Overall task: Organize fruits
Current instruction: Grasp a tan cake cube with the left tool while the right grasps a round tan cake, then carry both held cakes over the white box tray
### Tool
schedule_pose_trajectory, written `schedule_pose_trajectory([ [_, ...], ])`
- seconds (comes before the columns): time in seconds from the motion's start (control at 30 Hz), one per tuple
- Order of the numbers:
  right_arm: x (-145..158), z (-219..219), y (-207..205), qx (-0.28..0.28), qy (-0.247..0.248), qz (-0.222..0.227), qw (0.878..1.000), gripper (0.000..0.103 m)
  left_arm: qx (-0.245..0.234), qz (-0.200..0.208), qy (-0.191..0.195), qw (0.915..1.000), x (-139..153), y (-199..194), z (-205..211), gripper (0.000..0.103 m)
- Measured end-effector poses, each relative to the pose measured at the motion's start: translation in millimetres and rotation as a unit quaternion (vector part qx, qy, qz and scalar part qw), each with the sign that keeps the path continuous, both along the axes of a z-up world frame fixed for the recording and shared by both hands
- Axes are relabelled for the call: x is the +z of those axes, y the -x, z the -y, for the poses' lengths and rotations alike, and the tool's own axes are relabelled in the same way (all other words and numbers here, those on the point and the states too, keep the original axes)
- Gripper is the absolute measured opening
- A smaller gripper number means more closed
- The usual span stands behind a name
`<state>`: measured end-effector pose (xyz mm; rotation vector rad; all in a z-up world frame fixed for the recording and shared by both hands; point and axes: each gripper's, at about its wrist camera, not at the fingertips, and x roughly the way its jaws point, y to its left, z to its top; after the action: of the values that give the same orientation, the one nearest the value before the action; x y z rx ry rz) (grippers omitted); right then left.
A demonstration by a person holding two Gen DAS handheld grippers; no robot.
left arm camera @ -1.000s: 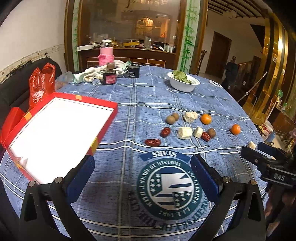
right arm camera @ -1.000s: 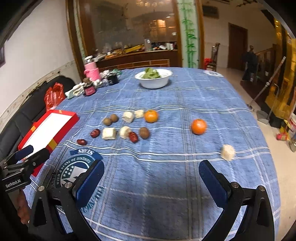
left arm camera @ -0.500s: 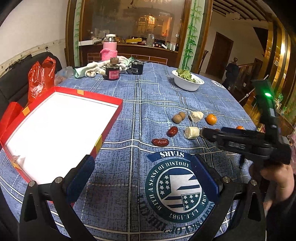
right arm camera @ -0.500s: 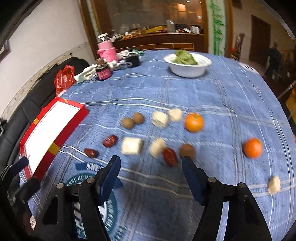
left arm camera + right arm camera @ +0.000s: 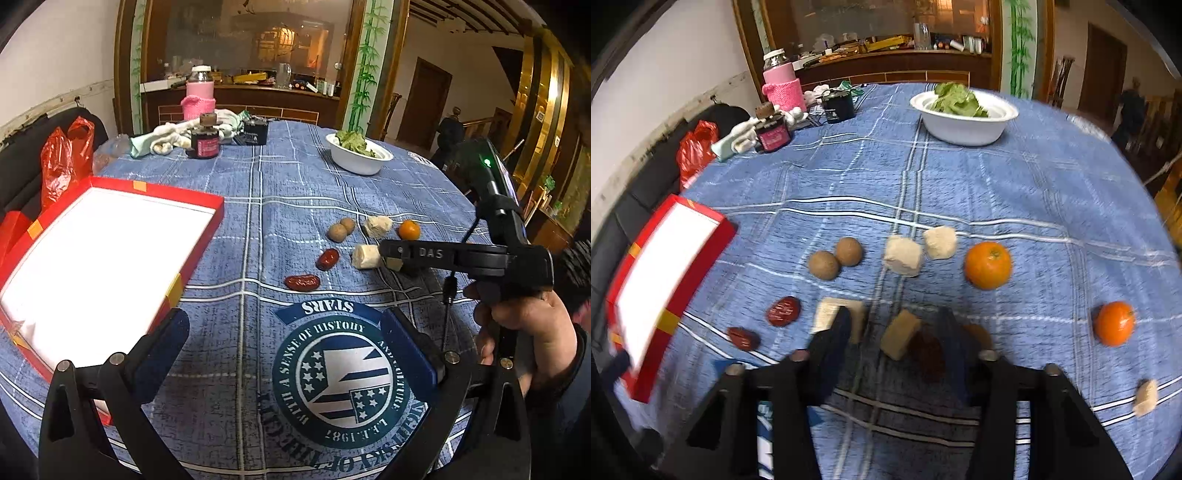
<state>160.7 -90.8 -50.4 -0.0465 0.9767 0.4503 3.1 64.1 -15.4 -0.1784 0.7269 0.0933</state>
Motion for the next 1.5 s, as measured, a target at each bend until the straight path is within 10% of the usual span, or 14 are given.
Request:
schedule_pose_trajectory([
  [0.33, -4.9, 4.8, -9.3, -0.004, 0.018, -0.008, 1.0, 0.033, -0.006, -0.01, 0.015, 0.9998, -1.9, -3.4, 4.4, 0.103],
  [0.4, -2.3, -2.2, -11.4, 0.011, 0.018, -0.01, 1.0, 0.018, -0.009, -0.007, 0.007, 0.9999, 0.1, -1.5, 7.3, 0.103],
  [0.67, -11.8, 16.6, -11.9, 0.016, -0.019, -0.07, 0.997, 0.024, 0.004, -0.005, 0.023, 0.9997, 2.7, -2.9, 2.3, 0.103],
  [1.13, 46.1, 70.8, 35.3, -0.025, -0.066, 0.047, 0.996, 0.016, -0.048, -0.036, -0.026, 0.9978, -5.6, -86.8, 70.6, 0.103],
  [1.5, 53.5, 123.5, 55.0, -0.047, -0.113, 0.067, 0.99, 0.016, 0.001, -0.115, -0.068, 0.9911, -47.2, -142.4, 99.9, 0.027],
])
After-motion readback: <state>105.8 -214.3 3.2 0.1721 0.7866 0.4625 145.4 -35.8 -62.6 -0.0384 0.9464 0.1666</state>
